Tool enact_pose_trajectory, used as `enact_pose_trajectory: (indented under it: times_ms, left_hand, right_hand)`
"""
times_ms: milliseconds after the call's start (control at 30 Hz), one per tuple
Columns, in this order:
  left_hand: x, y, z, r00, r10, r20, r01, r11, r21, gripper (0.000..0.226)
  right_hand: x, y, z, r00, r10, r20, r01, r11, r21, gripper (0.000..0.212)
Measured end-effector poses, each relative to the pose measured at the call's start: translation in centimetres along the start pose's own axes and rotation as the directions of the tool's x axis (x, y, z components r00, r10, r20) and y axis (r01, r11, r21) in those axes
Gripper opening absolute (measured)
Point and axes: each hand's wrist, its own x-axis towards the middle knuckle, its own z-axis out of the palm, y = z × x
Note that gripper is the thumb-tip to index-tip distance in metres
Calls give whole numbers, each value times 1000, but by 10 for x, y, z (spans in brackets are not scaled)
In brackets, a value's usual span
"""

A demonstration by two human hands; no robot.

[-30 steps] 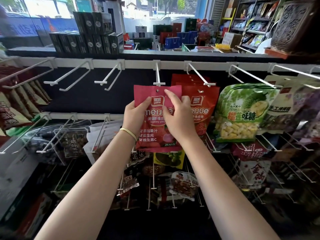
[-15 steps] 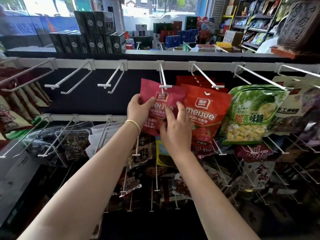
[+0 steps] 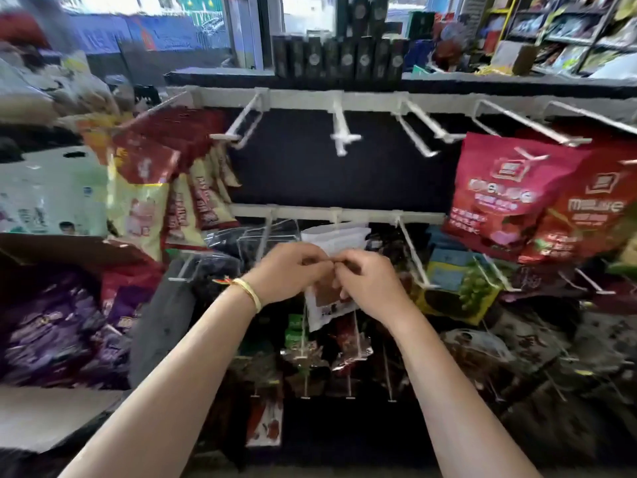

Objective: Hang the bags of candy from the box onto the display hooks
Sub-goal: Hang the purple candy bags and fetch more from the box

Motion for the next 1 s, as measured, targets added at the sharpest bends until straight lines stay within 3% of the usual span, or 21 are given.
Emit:
enact_pose_trajectory:
  times_ms: [200,333,500,633,767,867,1000]
  left_hand:
    - [-90,-119,-121,999,-33,-21,30,989,-145,21]
    - [-146,-177,-179,992,-123,37,128,962,-242,31]
    - [-166,-269,-211,923,-324,-209,294,942,-162,30]
    - [-171,-338,-197,824,-500,-267,495,864,-92,17]
    - [-169,-380,-172,768,-623,-146,618,782,-86,20]
    - [-168,-393,-156,726,-688,-19,681,721,-127,26]
    - [-161,-403,-147,719,-692,67,692,701,-172,64]
  right_hand:
    - [19,-77,162,993,90,81,-104,975,194,25]
    - [25,-122,240,991,59,124,-68,996,64,21]
    - [25,-159,306,991,31,129,-28,999,-26,19]
    - [33,-162,349,963,126,236,-87,982,-169,18]
    - [44,-139,398,833,420,360,-256,870,-422,41]
    - [51,-109,436,746,572,341,-445,809,-384,62]
    - [52,-83,452,729,643,233,-589,764,-263,70]
